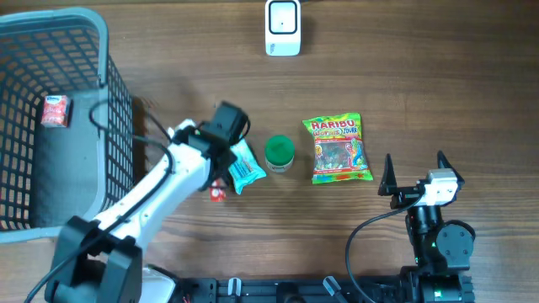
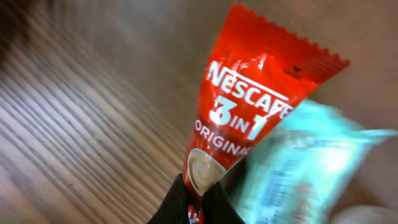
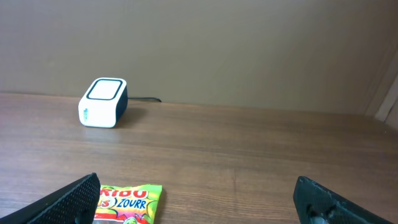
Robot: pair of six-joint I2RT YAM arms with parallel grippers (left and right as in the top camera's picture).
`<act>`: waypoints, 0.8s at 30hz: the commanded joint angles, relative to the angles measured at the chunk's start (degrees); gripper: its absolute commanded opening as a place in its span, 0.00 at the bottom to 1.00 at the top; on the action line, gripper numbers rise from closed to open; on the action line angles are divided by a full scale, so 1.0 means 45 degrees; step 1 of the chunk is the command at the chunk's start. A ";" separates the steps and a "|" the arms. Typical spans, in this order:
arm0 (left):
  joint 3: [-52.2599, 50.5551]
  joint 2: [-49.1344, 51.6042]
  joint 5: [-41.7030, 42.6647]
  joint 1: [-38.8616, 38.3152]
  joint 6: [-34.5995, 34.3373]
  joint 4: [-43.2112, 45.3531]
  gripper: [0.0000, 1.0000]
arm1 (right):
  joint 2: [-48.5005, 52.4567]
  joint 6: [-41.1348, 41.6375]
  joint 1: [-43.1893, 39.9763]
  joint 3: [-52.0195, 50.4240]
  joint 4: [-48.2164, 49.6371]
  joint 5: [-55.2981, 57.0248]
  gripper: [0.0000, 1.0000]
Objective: Scan the item barcode
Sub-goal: 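Carry the Nescafé stick to the table left of the tissue pack and release, then move the left gripper into the basket and grasp the red Kleenex tissue pack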
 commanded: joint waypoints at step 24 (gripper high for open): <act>1.4071 -0.1379 -0.2118 0.5139 0.3648 -0.6815 1.00 | -0.0005 -0.0170 0.0049 -0.0010 0.0034 -0.0117 1.00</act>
